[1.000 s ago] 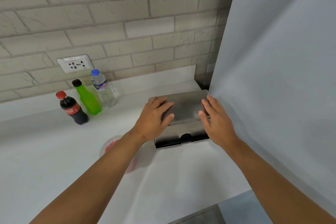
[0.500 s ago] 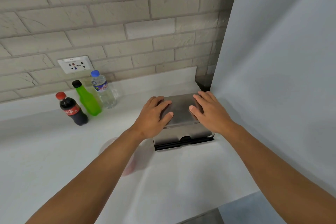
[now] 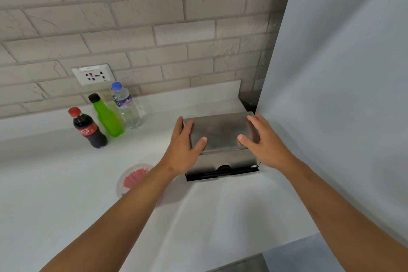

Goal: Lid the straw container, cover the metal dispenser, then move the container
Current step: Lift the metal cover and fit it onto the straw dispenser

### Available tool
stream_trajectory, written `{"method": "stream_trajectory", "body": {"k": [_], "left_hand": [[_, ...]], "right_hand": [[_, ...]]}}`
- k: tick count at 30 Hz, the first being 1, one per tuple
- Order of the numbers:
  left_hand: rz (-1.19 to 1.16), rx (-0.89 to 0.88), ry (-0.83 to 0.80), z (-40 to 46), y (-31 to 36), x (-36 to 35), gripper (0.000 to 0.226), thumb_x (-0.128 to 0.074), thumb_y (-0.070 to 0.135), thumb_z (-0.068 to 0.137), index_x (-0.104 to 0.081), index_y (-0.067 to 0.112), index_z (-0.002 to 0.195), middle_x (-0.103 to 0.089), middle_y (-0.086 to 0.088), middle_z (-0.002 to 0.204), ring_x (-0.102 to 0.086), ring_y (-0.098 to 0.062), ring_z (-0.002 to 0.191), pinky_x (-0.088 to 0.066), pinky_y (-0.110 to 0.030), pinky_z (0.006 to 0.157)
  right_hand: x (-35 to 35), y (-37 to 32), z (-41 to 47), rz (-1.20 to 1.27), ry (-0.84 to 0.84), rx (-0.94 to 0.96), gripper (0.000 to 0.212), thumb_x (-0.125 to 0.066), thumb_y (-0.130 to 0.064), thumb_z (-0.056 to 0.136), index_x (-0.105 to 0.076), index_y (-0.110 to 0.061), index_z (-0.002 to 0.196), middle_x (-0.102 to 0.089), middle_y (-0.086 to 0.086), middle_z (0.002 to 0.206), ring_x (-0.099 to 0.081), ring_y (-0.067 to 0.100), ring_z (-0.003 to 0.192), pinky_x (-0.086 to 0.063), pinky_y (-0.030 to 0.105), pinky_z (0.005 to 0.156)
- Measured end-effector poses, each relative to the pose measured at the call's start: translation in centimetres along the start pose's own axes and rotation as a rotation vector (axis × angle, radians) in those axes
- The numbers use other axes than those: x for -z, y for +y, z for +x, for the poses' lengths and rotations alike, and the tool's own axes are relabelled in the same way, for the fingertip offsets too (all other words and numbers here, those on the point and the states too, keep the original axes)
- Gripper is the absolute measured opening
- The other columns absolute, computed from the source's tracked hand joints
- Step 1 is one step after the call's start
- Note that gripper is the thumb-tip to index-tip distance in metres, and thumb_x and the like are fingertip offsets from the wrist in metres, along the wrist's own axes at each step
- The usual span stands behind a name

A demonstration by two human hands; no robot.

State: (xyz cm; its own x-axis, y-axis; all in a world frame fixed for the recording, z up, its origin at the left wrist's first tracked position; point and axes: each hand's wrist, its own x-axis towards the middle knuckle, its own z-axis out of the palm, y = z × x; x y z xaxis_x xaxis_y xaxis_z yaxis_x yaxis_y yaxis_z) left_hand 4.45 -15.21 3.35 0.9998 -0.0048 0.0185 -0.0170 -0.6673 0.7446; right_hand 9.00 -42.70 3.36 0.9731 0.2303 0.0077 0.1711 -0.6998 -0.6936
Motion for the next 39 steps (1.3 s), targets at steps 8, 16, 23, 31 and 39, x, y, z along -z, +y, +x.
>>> {"method": "stream_trajectory", "body": {"k": [8, 16, 23, 31, 39], "left_hand": [[-0.145, 0.151, -0.014, -0.7, -1.3, -0.7, 0.104, -0.057, 0.064, 0.093, 0.01, 0.031, 0.166, -0.013, 0.013, 0.174, -0.033, -0.014, 0.155, -0.026, -0.024, 0.115], [-0.138, 0.105, 0.018, -1.0, -1.9, -1.1, 0.101, -0.058, 0.063, 0.095, 0.01, 0.036, 0.165, -0.008, 0.037, 0.149, -0.026, 0.007, 0.141, -0.033, -0.021, 0.107], [-0.195, 0.134, 0.056, 1.6, -2.4, -0.2, 0.099, -0.06, 0.054, 0.099, 0.007, 0.028, 0.167, -0.012, 0.029, 0.159, -0.014, 0.012, 0.14, -0.021, -0.016, 0.11], [-0.248, 0.137, 0.077, 7.0, -3.1, 1.9, 0.094, -0.061, 0.056, 0.097, 0.001, 0.035, 0.166, -0.023, 0.035, 0.149, -0.028, 0.009, 0.133, -0.024, -0.002, 0.093], [-0.259, 0.21, 0.049, 12.6, -2.8, 2.5, 0.097, -0.061, 0.057, 0.096, 0.003, 0.036, 0.165, -0.039, 0.019, 0.159, -0.047, -0.019, 0.144, -0.036, -0.02, 0.097]], "right_hand": [[-1.2, 1.1, -0.6, 0.214, -0.028, -0.063, 0.112, -0.073, -0.071, 0.077, -0.004, -0.046, 0.162, -0.018, -0.019, 0.171, -0.016, -0.009, 0.143, -0.022, 0.026, 0.114], [-1.7, 2.1, -0.6, 0.27, 0.028, -0.04, 0.11, -0.083, -0.056, 0.08, -0.01, -0.046, 0.162, -0.024, -0.02, 0.169, -0.02, -0.012, 0.141, -0.024, 0.021, 0.111], [-2.5, 1.6, 3.0, 0.27, 0.018, -0.02, 0.109, -0.08, -0.059, 0.082, -0.01, -0.042, 0.163, -0.018, -0.019, 0.172, -0.017, -0.014, 0.141, -0.022, 0.017, 0.11], [-2.7, 0.5, 9.7, 0.284, 0.006, -0.02, 0.109, -0.081, -0.056, 0.083, -0.011, -0.038, 0.164, -0.021, -0.01, 0.173, -0.022, 0.011, 0.156, -0.023, 0.024, 0.111], [-1.5, 0.2, 15.4, 0.222, -0.012, -0.043, 0.108, -0.078, -0.057, 0.084, -0.011, -0.035, 0.165, -0.029, -0.003, 0.171, -0.03, 0.023, 0.155, -0.026, 0.027, 0.112]]}}
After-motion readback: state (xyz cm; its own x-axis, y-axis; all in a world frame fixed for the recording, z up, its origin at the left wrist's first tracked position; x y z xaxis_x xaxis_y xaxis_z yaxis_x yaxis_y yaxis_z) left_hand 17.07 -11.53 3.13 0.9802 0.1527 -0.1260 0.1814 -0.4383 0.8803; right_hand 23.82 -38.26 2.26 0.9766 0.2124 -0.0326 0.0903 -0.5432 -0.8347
